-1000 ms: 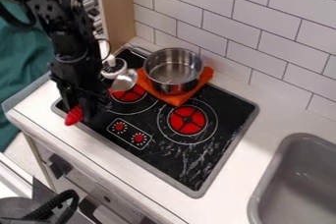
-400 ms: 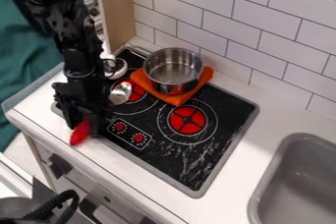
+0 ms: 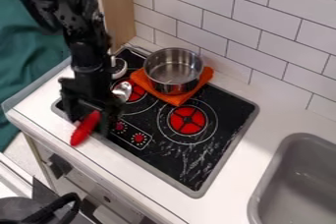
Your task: Move the spoon from the right side of the cooker to the top of the left cooker
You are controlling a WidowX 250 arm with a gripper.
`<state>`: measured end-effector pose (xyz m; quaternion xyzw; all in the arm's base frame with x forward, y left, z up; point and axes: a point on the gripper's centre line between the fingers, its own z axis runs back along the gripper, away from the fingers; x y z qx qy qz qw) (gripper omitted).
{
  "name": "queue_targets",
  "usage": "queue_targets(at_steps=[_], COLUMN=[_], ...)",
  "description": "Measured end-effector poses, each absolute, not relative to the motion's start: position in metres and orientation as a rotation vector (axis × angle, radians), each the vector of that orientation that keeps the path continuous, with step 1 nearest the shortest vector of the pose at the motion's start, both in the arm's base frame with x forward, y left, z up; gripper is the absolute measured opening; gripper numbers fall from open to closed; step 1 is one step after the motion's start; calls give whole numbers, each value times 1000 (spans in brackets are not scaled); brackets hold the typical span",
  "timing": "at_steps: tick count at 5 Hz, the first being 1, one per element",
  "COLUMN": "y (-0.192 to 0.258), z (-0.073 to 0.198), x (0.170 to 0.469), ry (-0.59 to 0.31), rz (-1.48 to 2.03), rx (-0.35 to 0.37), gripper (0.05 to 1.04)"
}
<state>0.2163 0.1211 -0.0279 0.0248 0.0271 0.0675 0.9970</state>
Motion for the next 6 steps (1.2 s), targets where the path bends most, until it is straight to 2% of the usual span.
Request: queue_targets(at_steps=[1,3,5,6], y=[116,95,59,51], z=[-5,30,42,40], x=[219,225,241,242], ry=[16,-64,-96,-60], rz=[149,175,86,63], rx=[74,43,32,47], gripper=[1003,1003,1003,1003])
